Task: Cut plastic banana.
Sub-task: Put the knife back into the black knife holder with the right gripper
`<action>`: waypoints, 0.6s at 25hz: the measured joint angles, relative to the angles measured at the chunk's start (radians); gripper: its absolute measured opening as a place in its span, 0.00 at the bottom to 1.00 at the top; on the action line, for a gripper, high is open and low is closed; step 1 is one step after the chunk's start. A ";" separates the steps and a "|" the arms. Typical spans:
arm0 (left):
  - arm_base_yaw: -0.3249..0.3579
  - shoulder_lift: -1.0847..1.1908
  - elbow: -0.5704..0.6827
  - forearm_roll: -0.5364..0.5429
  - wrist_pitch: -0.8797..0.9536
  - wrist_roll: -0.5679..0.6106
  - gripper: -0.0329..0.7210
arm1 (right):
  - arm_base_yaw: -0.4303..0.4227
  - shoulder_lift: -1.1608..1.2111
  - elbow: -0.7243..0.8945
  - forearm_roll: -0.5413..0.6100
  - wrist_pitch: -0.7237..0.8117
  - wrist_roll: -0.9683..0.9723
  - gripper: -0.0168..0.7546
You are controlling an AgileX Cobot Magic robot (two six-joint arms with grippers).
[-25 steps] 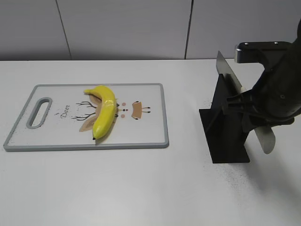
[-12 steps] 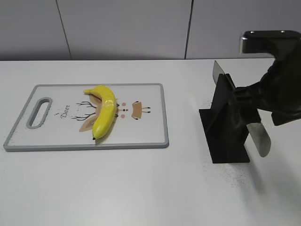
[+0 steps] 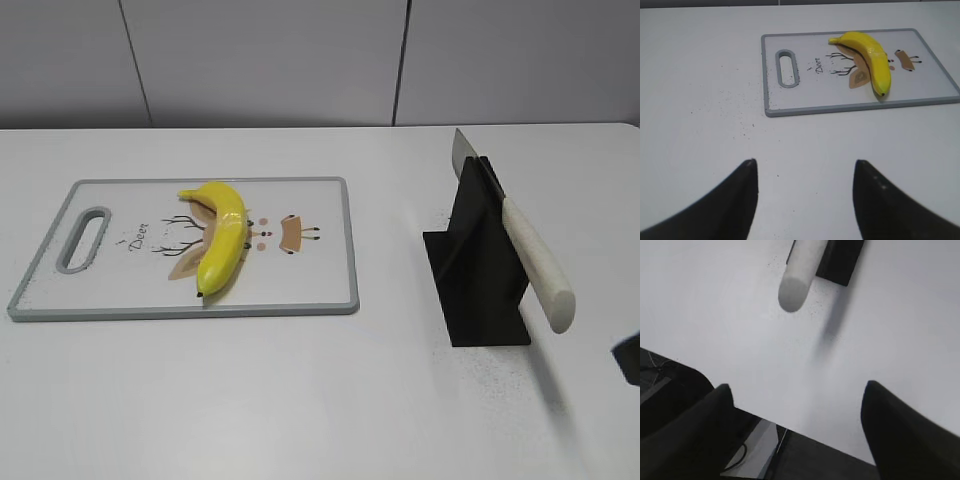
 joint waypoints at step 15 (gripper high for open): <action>0.000 0.000 0.000 0.000 0.000 0.000 0.82 | 0.000 -0.801 0.179 -0.006 0.117 -0.089 0.77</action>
